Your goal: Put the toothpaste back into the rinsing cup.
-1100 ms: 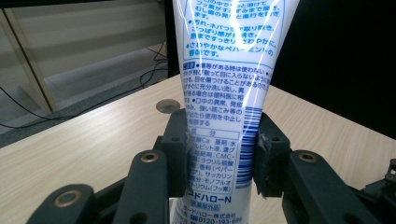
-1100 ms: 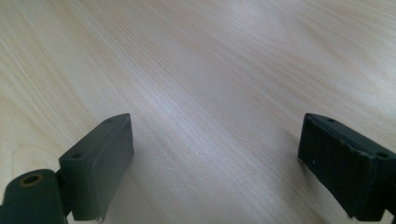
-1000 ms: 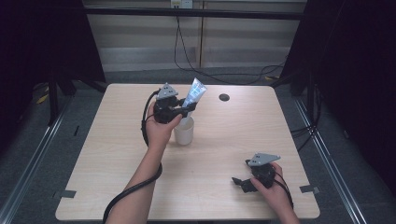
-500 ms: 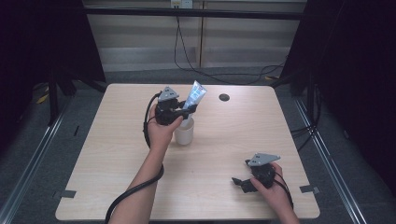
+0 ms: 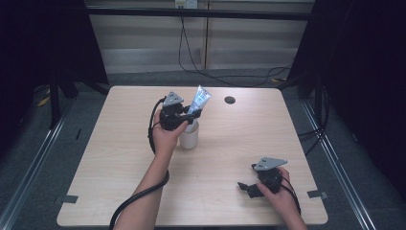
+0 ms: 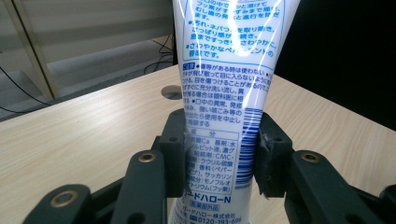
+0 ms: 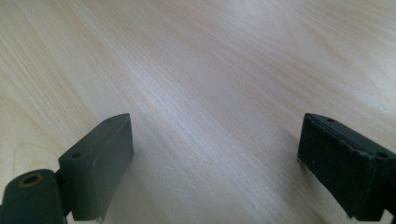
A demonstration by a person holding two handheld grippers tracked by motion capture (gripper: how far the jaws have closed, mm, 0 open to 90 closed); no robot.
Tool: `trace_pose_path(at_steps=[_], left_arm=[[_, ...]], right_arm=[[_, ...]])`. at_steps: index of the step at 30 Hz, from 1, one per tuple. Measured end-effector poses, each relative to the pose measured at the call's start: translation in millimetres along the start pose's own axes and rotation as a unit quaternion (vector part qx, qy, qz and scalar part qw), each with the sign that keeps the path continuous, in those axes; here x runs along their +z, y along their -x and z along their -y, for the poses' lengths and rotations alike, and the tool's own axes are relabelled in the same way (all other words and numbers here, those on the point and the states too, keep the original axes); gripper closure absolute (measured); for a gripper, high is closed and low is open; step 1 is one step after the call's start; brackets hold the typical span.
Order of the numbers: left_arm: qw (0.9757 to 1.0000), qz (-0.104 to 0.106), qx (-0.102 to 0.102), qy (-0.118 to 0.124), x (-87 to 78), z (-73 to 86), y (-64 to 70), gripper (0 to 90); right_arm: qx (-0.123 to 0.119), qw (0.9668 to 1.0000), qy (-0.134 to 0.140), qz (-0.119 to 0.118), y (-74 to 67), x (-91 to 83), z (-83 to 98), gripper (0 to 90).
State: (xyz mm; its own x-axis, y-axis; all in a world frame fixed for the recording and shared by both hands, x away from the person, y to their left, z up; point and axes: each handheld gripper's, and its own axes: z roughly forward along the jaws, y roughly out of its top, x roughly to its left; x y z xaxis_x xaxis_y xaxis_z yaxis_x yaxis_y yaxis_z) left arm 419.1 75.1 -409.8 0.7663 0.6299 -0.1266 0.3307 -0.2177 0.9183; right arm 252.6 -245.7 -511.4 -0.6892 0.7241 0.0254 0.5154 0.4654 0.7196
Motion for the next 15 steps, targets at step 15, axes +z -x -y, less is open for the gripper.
trace_pose_path(at_steps=[15], left_arm=[[1.0000,0.001,-0.005,-0.003,1.8,7.1,-0.6,61.3]], right_arm=[[0.000,1.0000,0.000,0.000,0.0,0.0,0.0,10.0]])
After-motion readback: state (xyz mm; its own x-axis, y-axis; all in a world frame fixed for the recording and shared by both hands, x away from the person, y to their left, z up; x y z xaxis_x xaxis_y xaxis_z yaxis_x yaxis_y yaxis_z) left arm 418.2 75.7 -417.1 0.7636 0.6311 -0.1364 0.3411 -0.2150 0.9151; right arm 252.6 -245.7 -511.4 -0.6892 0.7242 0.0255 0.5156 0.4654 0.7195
